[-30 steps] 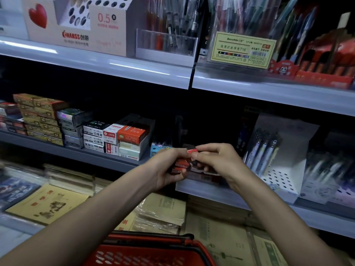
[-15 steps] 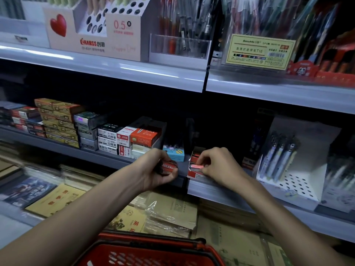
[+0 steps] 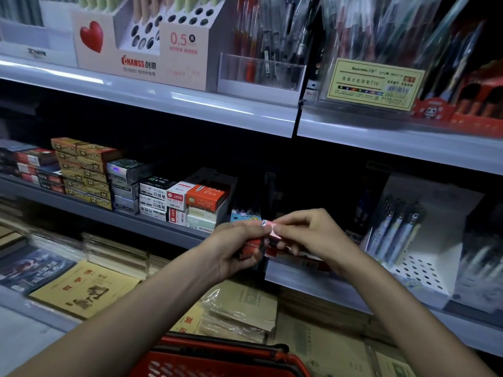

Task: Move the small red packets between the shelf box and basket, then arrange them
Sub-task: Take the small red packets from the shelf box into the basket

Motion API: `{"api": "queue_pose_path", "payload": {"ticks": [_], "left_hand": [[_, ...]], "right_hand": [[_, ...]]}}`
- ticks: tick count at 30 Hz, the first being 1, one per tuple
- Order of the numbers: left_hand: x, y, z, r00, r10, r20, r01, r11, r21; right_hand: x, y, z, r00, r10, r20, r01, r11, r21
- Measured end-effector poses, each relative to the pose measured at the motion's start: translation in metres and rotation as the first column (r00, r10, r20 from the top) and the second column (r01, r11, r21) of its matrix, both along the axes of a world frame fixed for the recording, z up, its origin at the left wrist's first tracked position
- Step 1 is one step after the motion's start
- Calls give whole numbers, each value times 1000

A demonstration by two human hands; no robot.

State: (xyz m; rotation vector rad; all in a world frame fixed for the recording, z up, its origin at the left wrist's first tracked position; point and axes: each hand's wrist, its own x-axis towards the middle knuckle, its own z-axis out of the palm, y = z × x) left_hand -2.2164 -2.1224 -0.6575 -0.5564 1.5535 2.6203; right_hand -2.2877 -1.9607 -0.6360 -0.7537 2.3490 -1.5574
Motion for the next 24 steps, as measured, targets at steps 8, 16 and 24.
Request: {"api": "queue_pose_path", "payload": {"ticks": [8, 16, 24], "left_hand": [[3, -7, 11, 996, 29, 89, -51, 967, 250], [6, -9, 9, 990, 86, 108, -116, 941, 317], [-3, 7, 11, 996, 75, 55, -82, 987, 139]], "right_hand": [[-20, 13, -9, 864, -149, -481, 287, 931, 228], [-33, 14, -34, 876, 28, -481, 186, 901, 391], [-12, 19, -7, 974, -94, -204, 100, 995, 21]]}}
